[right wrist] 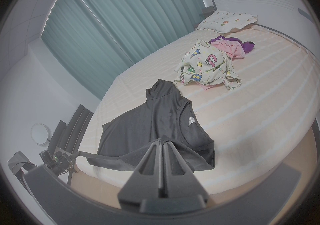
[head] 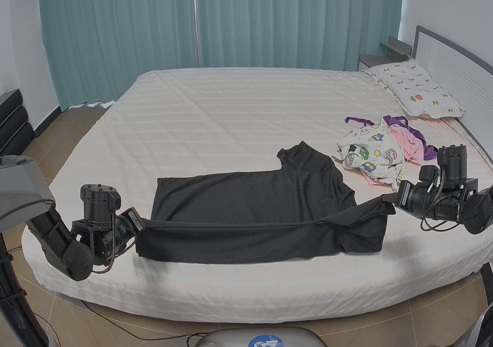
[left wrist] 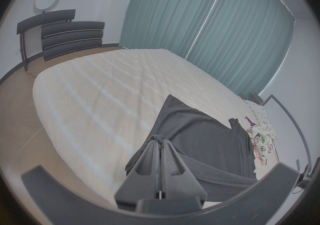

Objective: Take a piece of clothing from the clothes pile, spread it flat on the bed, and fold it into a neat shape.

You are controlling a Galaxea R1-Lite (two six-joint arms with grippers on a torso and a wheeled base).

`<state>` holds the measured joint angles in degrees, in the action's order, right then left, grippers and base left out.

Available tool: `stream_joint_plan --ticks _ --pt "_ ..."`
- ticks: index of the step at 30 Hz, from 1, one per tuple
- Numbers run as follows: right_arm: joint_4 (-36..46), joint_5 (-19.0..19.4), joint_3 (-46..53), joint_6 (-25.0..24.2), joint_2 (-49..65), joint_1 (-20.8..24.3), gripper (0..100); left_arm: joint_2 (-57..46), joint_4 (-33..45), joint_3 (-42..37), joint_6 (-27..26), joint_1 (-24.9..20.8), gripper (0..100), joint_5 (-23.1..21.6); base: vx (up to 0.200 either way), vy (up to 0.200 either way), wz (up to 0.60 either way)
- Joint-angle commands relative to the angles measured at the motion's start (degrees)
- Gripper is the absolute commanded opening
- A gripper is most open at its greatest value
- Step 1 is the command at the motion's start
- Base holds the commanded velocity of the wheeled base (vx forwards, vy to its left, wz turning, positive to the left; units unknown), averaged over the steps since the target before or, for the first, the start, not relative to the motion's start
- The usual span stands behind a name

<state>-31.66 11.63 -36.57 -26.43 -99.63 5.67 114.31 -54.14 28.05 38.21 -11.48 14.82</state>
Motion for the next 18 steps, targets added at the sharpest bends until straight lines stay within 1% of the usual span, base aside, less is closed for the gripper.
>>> stream_joint_plan --ticks 1,4,9,13,18 --pt "-0.1 0.1 1.3 0.1 3.0 0.4 0 -2.7 0.0 -1.8 0.0 0.0 0 0.0 0.000 0.000 0.00" --pt "-0.1 0.1 3.1 0.1 4.8 0.1 0 -5.2 -0.1 -4.5 -0.1 0.0 0 -0.1 0.000 0.000 0.00" --pt "-0.4 0.1 4.8 0.1 5.2 -0.1 0 -5.7 0.0 -5.3 -0.1 0.0 0 -0.1 0.000 0.000 0.00" --pt "-0.5 0.1 4.6 0.1 4.4 0.0 0 -4.9 -0.1 -4.1 -0.1 0.0 0 -0.1 0.000 0.000 0.00" --pt "-0.5 0.1 2.2 0.1 1.2 0.2 0 -0.9 0.0 -0.4 -0.1 0.3 0 -0.4 0.000 0.000 0.00"
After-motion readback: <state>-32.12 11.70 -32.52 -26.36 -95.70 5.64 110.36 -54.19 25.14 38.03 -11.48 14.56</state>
